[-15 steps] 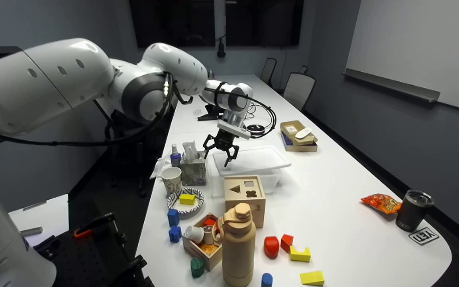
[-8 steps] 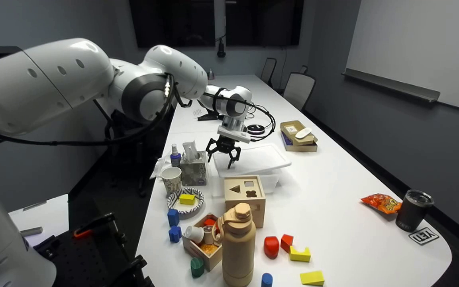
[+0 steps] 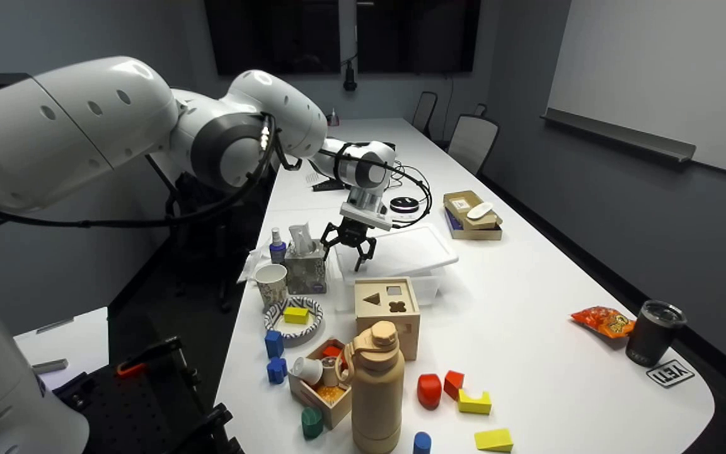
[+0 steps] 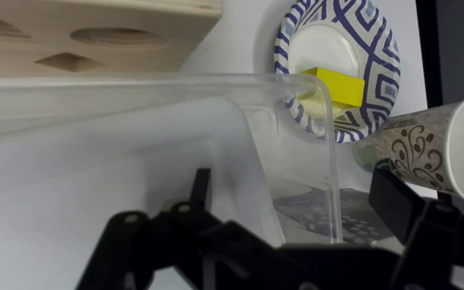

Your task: Close the lid on the clear container.

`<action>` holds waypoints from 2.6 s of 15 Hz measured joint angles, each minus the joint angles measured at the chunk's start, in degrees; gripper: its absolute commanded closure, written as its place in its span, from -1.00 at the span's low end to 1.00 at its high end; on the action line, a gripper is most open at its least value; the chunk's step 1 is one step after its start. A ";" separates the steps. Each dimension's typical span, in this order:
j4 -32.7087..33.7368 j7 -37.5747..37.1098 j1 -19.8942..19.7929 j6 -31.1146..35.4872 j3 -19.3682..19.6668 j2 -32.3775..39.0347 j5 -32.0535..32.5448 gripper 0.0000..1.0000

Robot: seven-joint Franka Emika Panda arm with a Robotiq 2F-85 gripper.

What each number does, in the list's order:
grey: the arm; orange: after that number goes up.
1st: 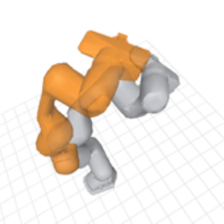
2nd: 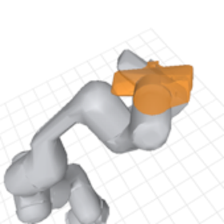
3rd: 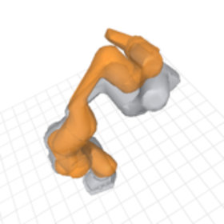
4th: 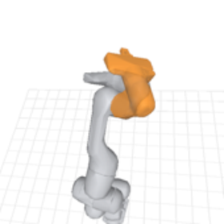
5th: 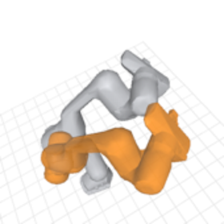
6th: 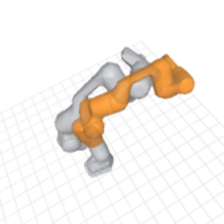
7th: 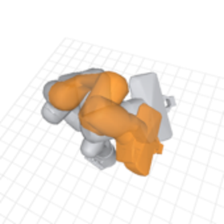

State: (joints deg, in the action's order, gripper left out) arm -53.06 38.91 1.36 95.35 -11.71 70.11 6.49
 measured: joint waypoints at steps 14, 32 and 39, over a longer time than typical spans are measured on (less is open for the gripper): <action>-6.34 0.00 0.42 -0.53 -0.01 -3.82 0.00 -1.00; -8.10 0.00 0.87 -7.42 -0.71 -5.09 -0.02 -1.00; -8.10 -0.06 0.85 -8.60 -1.13 -6.77 0.00 -1.00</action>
State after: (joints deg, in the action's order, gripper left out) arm -61.16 38.85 2.22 86.75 -12.83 63.34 6.49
